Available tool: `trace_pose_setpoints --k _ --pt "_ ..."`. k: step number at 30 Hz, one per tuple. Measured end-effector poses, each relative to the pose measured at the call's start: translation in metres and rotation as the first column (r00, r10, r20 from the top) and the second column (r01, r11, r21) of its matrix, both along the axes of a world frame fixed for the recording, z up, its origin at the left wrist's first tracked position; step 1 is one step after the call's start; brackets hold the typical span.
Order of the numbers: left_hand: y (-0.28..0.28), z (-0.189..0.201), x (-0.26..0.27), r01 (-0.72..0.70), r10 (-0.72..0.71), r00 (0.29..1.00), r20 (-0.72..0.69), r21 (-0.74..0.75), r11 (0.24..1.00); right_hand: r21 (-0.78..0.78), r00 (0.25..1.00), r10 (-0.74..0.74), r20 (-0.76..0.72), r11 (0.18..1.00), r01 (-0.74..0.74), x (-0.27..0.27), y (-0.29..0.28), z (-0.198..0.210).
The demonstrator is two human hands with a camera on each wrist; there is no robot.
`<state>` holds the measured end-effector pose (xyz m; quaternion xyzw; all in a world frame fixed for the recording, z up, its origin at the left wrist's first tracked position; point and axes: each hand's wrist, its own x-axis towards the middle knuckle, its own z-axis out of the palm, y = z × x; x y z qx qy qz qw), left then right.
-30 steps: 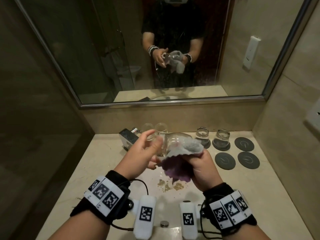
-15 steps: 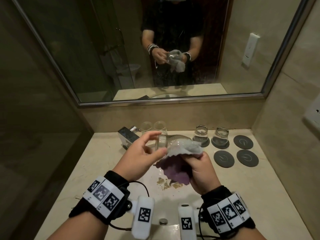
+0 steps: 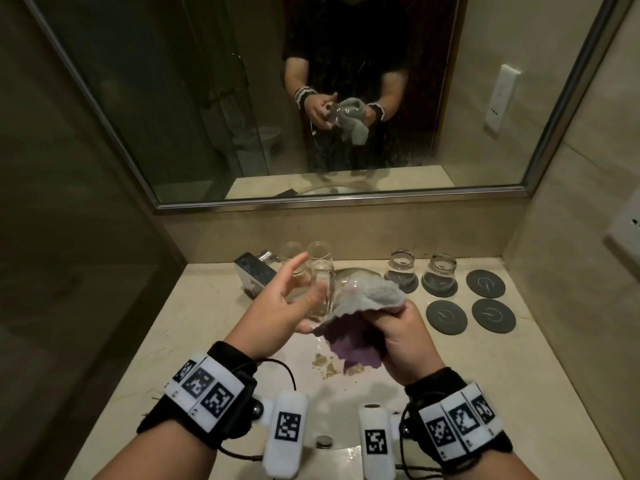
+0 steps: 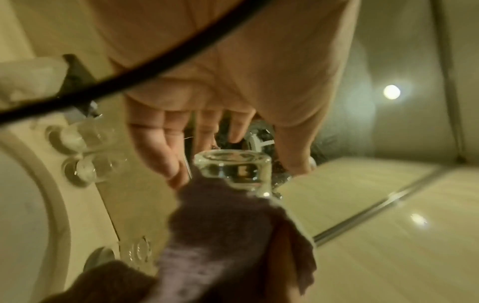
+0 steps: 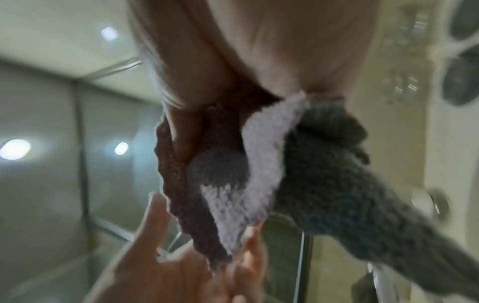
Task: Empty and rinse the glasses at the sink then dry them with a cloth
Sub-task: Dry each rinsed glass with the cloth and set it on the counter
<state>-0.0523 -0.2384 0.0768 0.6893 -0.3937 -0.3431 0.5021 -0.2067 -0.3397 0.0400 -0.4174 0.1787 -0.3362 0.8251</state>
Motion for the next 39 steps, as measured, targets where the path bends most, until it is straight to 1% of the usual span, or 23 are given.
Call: trace_pose_setpoints --k 1,2,4,6,7,9,11,13,14,16,17,19,22,23,26,28,29,31,32,33,35,37,39 --pt "-0.002 0.0 0.0 -0.029 0.031 0.997 -0.067 0.026 0.999 -0.036 0.999 -0.003 -0.036 0.999 0.002 0.0 0.0 0.001" --pt "-0.003 0.001 -0.001 -0.035 0.037 0.997 -0.062 0.035 0.999 -0.05 0.999 -0.016 -0.05 0.999 0.014 0.0 0.0 0.002" --pt "-0.001 0.001 -0.003 0.008 -0.009 0.996 0.089 0.001 1.0 -0.046 1.0 -0.031 -0.007 0.998 0.03 0.001 -0.002 -0.003" --pt "0.002 0.001 -0.003 0.088 -0.078 0.963 0.258 -0.029 0.996 0.061 0.997 -0.029 0.065 0.998 0.025 0.002 -0.005 -0.008" --pt "0.002 0.0 -0.002 0.106 -0.096 0.955 0.281 -0.02 0.994 0.086 0.996 -0.028 0.085 0.996 0.021 0.001 -0.005 -0.01" --pt "0.0 -0.001 -0.003 0.074 -0.07 0.979 0.189 -0.016 0.997 0.004 0.998 -0.007 0.058 1.0 0.007 -0.002 -0.005 -0.009" --pt "-0.004 0.0 -0.005 -0.003 0.004 0.999 0.054 -0.006 1.0 -0.096 0.999 -0.017 -0.036 0.995 0.014 -0.005 -0.003 -0.002" --pt "-0.006 -0.001 -0.006 -0.036 0.036 0.997 0.072 0.0 0.999 -0.131 0.998 -0.023 -0.053 0.991 0.016 -0.005 -0.001 0.0" --pt "-0.005 -0.001 -0.006 -0.023 0.025 0.992 0.12 -0.011 1.0 -0.108 0.998 -0.044 -0.036 0.993 0.04 -0.005 -0.002 -0.001" --pt "-0.003 -0.002 -0.007 0.059 -0.049 0.965 0.259 -0.032 0.998 0.056 0.998 -0.052 0.025 0.997 0.05 -0.004 -0.005 -0.002" --pt "-0.001 -0.003 -0.007 0.093 -0.082 0.952 0.294 -0.024 0.995 0.106 0.998 -0.048 0.041 0.993 0.043 -0.004 -0.007 -0.004" --pt "-0.003 -0.001 -0.01 0.073 -0.067 0.97 0.235 -0.019 0.997 0.074 0.998 -0.056 0.021 0.996 0.054 -0.007 -0.01 -0.006" --pt "-0.01 0.003 -0.013 -0.02 0.021 1.0 -0.013 0.037 0.999 -0.059 0.996 -0.086 -0.018 0.995 0.084 -0.009 -0.005 -0.004" --pt "-0.011 0.002 -0.014 -0.027 0.028 0.999 -0.023 0.04 0.999 -0.069 0.996 -0.084 -0.011 0.994 0.083 -0.009 -0.004 -0.003" --pt "-0.007 0.003 -0.016 0.062 -0.059 0.986 0.158 -0.013 0.998 0.074 0.998 -0.057 0.028 0.996 0.055 -0.008 -0.004 -0.004" --pt "-0.005 0.001 -0.014 0.12 -0.113 0.969 0.221 -0.021 0.993 0.143 0.997 -0.039 0.059 0.989 0.03 -0.009 -0.005 -0.005" --pt "-0.006 0.002 -0.015 0.106 -0.098 0.974 0.202 -0.03 0.994 0.129 0.996 -0.045 0.072 0.991 0.035 -0.01 -0.005 -0.004" --pt "-0.01 0.005 -0.017 0.02 -0.019 0.997 0.069 -0.015 1.0 0.036 0.998 -0.041 0.055 0.999 0.039 -0.012 -0.005 0.003" --pt "-0.012 0.006 -0.018 -0.018 0.018 1.0 -0.008 -0.002 1.0 -0.036 0.999 -0.038 0.003 0.999 0.038 -0.013 -0.004 0.005" --pt "-0.014 0.007 -0.018 -0.049 0.049 0.998 -0.032 0.005 0.999 -0.101 0.998 -0.033 -0.053 0.995 0.027 -0.013 -0.004 0.007" --pt "-0.014 0.009 -0.017 -0.052 0.052 0.998 0.018 -0.007 0.999 -0.137 0.995 -0.04 -0.087 0.99 0.028 -0.01 -0.004 0.004" --pt "-0.009 0.011 -0.016 0.003 0.004 0.99 0.138 -0.052 0.999 -0.05 0.999 -0.034 -0.017 0.998 0.033 -0.007 -0.006 0.0" --pt "-0.004 0.011 -0.013 0.085 -0.065 0.96 0.273 -0.061 0.995 0.065 0.997 -0.017 0.073 0.998 0.012 -0.004 -0.008 -0.003"
